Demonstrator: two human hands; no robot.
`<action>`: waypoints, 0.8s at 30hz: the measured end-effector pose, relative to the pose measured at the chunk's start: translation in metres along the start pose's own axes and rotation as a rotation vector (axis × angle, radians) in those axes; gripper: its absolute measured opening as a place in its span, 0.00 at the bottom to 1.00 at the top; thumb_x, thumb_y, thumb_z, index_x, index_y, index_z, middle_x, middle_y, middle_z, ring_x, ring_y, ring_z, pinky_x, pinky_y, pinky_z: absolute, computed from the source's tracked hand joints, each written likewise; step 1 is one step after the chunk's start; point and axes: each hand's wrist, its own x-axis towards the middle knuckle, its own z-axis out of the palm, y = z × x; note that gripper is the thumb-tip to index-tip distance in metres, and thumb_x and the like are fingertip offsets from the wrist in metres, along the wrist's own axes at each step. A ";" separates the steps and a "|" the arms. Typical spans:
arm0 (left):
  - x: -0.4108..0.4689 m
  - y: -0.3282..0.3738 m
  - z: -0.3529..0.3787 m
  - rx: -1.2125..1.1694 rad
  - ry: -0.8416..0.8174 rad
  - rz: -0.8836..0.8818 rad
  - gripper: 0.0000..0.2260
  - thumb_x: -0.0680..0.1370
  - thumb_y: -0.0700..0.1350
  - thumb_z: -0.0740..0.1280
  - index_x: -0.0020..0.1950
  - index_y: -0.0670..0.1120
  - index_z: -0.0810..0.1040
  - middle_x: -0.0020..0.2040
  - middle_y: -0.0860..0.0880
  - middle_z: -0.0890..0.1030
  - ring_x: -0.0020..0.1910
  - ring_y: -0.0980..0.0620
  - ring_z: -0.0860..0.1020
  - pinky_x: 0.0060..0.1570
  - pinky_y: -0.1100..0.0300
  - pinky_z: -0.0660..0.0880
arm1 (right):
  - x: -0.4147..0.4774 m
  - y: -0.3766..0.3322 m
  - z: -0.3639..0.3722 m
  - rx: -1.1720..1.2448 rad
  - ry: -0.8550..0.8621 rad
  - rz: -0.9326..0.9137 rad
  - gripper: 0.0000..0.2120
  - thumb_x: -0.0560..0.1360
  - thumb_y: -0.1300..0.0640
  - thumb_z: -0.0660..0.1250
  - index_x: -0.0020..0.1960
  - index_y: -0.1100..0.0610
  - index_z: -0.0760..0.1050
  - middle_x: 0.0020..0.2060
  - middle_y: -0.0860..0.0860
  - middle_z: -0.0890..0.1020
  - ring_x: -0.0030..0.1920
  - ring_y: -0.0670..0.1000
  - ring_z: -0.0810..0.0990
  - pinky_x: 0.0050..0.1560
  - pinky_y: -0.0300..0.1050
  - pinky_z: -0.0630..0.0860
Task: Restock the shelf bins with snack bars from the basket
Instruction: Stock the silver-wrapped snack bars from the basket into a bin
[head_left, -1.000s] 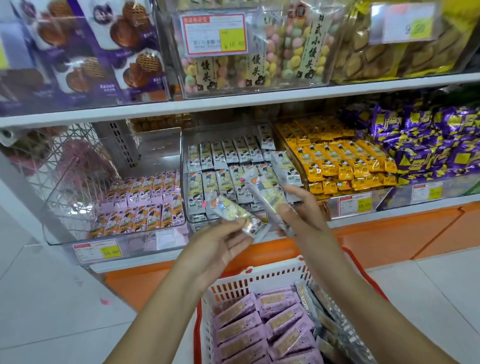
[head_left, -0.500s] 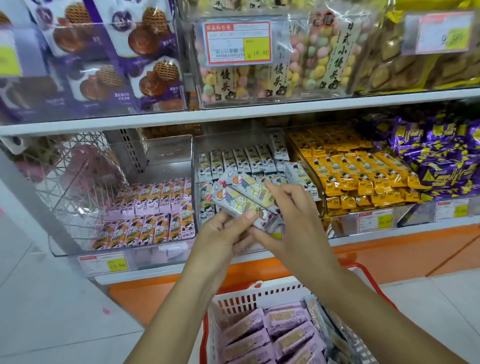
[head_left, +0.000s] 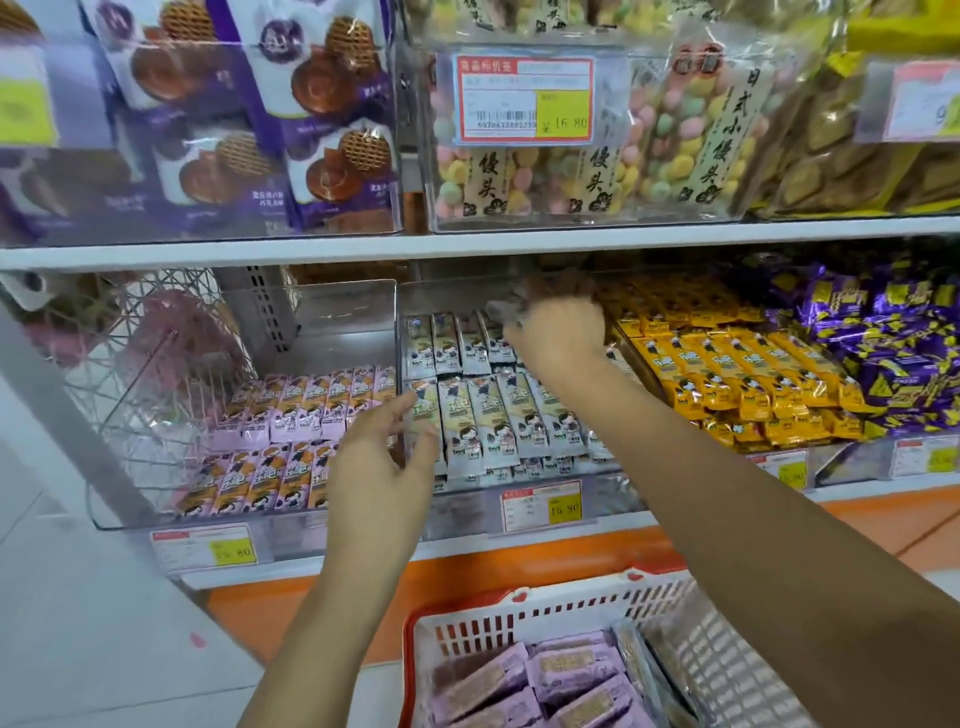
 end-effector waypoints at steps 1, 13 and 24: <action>-0.001 -0.001 0.001 0.046 -0.014 0.029 0.15 0.78 0.46 0.65 0.64 0.48 0.76 0.60 0.49 0.78 0.56 0.47 0.77 0.56 0.51 0.74 | 0.006 -0.001 0.008 -0.042 0.002 0.003 0.21 0.78 0.42 0.60 0.66 0.53 0.69 0.58 0.59 0.73 0.61 0.59 0.71 0.51 0.47 0.69; -0.003 -0.009 0.000 0.186 -0.078 0.152 0.15 0.77 0.45 0.66 0.63 0.45 0.77 0.64 0.50 0.75 0.66 0.52 0.68 0.57 0.71 0.57 | 0.024 -0.010 0.032 -0.064 -0.052 0.086 0.25 0.82 0.42 0.51 0.69 0.60 0.65 0.65 0.62 0.71 0.64 0.60 0.72 0.49 0.50 0.74; -0.006 -0.006 -0.001 0.195 -0.074 0.158 0.14 0.78 0.44 0.65 0.63 0.46 0.77 0.65 0.50 0.74 0.66 0.53 0.67 0.55 0.72 0.56 | 0.012 0.015 0.033 -0.165 -0.117 0.062 0.35 0.77 0.31 0.49 0.68 0.56 0.71 0.65 0.58 0.70 0.68 0.59 0.64 0.65 0.56 0.63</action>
